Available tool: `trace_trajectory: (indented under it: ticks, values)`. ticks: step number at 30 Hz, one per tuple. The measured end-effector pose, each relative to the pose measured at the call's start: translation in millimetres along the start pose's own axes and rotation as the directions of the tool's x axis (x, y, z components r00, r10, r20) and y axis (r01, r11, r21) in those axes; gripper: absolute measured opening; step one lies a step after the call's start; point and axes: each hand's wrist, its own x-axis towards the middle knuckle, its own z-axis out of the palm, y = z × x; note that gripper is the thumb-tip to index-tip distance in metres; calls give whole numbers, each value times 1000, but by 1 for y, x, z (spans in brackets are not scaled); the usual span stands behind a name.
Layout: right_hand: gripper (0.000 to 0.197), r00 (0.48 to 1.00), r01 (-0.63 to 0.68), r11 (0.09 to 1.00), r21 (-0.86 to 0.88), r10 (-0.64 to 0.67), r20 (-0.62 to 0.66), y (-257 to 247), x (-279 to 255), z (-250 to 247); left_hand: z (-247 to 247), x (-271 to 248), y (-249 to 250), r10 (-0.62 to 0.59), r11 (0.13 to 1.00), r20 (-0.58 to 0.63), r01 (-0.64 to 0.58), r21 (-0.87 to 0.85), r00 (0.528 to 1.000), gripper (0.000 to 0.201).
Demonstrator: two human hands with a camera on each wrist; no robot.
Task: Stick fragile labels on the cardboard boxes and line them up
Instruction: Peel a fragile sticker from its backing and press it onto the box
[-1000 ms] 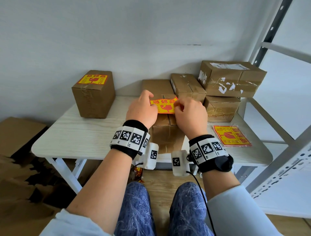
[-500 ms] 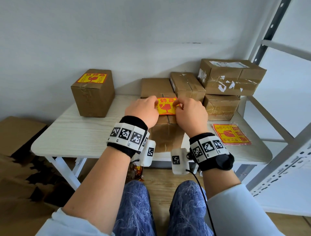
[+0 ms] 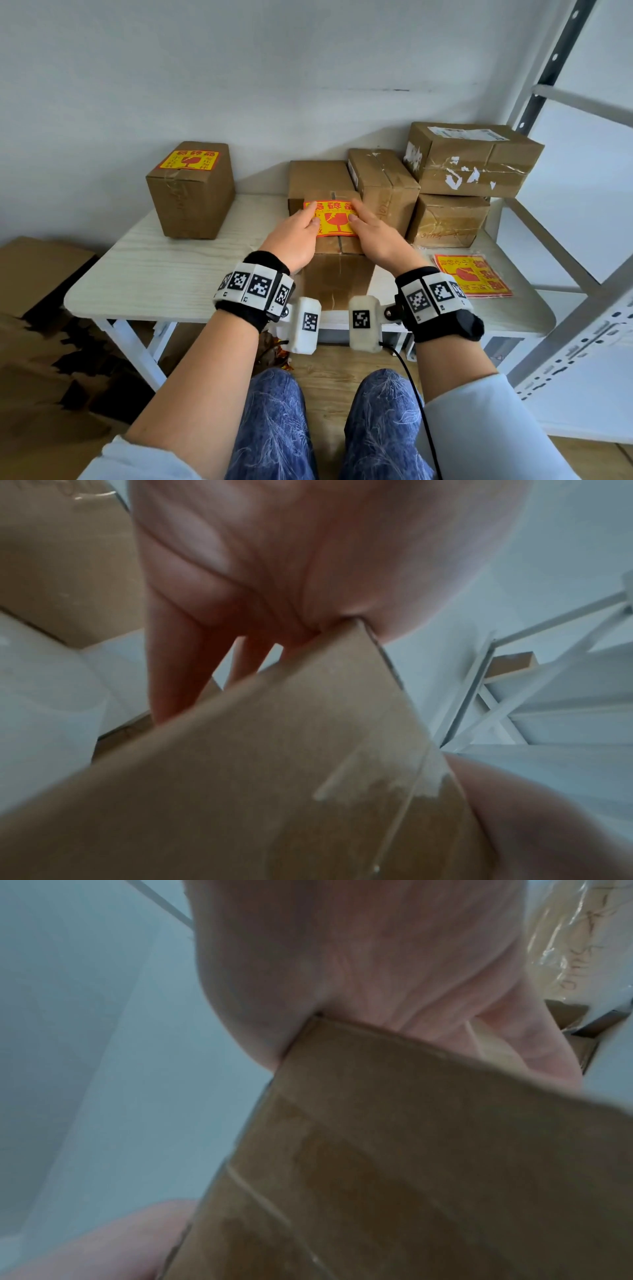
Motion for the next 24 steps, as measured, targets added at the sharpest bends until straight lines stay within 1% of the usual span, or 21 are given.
trace_trajectory:
  ticks: [2,6,8,11,13,16,19,22,24]
  values:
    - [54,1000,-21,999,25,21,6,0,1,1,1,-3,0,-22,999,-12,22,-39,1000,51]
    - [57,1000,-29,997,72,30,-8,1,4,5,1,-6,0,-35,998,-11,35,-59,999,52]
    - [56,999,-40,993,108,43,-21,1,5,6,2,-5,-1,-69,995,-5,69,-70,998,54]
    - [45,998,-52,983,178,56,-21,-1,5,6,2,-5,1,-90,992,-38,87,-87,995,53]
    - [43,997,-56,982,180,65,-43,-3,3,5,2,-7,5,-60,994,-71,53,-101,996,49]
    - [47,989,-3,990,144,24,-149,-17,-3,-10,-8,-9,14,-8,990,-127,-10,-138,992,55]
    - [51,978,68,964,256,-13,-210,-45,-15,-30,-34,-13,21,83,969,-220,-130,-208,972,61]
    - [62,970,126,916,380,-34,-240,-75,-20,-37,-69,-17,25,86,948,-336,-181,-263,938,53]
    - [62,960,164,905,392,-56,-273,-94,-12,-31,-92,-15,23,57,949,-409,-176,-261,911,44]
